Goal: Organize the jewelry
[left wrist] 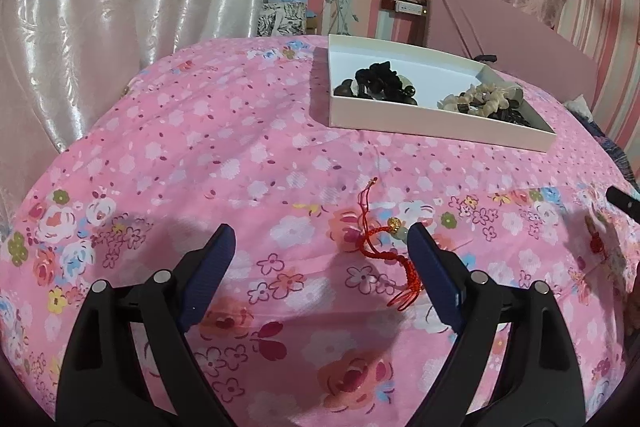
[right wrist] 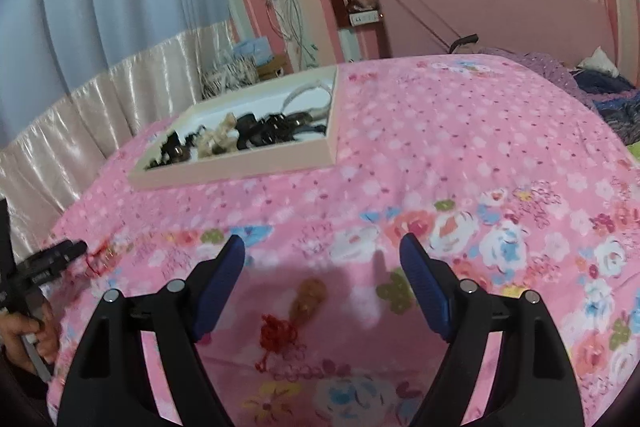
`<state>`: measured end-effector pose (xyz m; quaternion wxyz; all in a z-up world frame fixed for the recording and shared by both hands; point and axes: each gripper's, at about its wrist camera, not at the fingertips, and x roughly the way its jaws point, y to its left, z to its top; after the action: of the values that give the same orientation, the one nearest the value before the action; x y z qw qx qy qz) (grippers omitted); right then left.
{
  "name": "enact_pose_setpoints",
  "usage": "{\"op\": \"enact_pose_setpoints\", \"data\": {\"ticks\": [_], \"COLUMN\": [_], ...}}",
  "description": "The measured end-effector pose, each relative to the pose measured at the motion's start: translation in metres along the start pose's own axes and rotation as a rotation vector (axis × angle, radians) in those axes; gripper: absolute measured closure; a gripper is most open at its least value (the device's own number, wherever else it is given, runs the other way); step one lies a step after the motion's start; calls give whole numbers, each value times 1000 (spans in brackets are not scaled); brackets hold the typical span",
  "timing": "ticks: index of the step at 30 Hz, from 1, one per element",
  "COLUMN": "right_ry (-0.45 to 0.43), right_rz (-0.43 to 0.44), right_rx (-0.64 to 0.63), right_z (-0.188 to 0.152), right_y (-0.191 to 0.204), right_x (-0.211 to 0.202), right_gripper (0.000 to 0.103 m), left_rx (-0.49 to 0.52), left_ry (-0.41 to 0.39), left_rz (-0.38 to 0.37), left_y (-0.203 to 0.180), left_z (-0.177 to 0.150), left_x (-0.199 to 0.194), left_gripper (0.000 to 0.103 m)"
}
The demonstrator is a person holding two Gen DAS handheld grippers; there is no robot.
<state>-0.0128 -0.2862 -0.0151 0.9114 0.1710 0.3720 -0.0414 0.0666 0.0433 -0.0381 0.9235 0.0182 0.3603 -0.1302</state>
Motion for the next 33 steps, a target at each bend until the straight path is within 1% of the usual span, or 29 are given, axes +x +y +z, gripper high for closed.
{"op": "enact_pose_setpoints", "data": {"ticks": [1, 4, 6, 7, 9, 10, 11, 12, 13, 15, 16, 17, 18, 20, 22, 23, 24, 25, 26, 27, 28, 29, 33], "right_ry": [17, 78, 95, 99, 138, 167, 179, 187, 204, 214, 215, 216, 215, 209, 208, 207, 207, 207, 204, 203, 203, 199, 172], "right_rz": [-1, 36, 11, -16, -30, -36, -39, -39, -43, -55, -56, -57, -55, -48, -33, -26, -18, -7, 0, 3, 10, 19, 51], "right_rx": [-13, -79, -125, -140, -155, -166, -181, -191, -206, -226, -227, -226, -226, -217, -206, -200, -193, -189, -185, -181, -175, -168, -147], "right_z": [-3, -16, -21, -22, -23, -24, -25, -26, -28, -29, -29, -29, -29, -29, -28, -27, -26, -26, -26, -26, -26, -26, -23], "right_y": [3, 16, 25, 28, 31, 33, 35, 37, 40, 43, 43, 43, 43, 42, 40, 39, 38, 37, 36, 36, 35, 33, 30], "right_x": [-1, -2, -2, -1, 7, 12, 15, 16, 19, 21, 21, 21, 21, 19, 19, 19, 19, 18, 17, 17, 17, 16, 11], "right_gripper": [23, 24, 24, 25, 41, 53, 63, 67, 76, 78, 81, 86, 89, 90, 90, 90, 90, 90, 90, 90, 90, 90, 90], "left_rx": [3, 23, 41, 47, 57, 58, 57, 54, 53, 54, 63, 88, 113, 168, 186, 184, 170, 159, 145, 131, 116, 106, 89], "left_ry": [5, 17, 20, 21, 36, 40, 37, 37, 41, 57, 65, 79, 88, 90, 106, 123, 146, 142, 138, 142, 145, 140, 100], "left_rz": [-2, -19, -28, -31, -41, -45, -51, -58, -64, -77, -81, -80, -77, -78, -96, -111, -128, -136, -153, -165, -174, -179, -182], "left_y": [0, -5, -9, -10, -12, -13, -12, -12, -11, -11, -13, -18, -23, -33, -39, -39, -38, -37, -34, -32, -30, -29, -27], "left_z": [0, -4, -7, -7, -7, -7, -7, -8, -8, -8, -8, -8, -8, -9, -8, -8, -7, -6, -5, -4, -4, -4, -2], "left_x": [0, -2, -3, -3, -1, 0, -1, -2, -1, 2, 3, 6, 7, 8, 12, 16, 21, 22, 21, 22, 23, 23, 16], "left_gripper": [16, 16, 16, 16, 16, 16, 16, 16, 16, 16, 16, 16, 17, 18, 35, 59, 69, 72, 91, 98, 99, 102, 102]}}
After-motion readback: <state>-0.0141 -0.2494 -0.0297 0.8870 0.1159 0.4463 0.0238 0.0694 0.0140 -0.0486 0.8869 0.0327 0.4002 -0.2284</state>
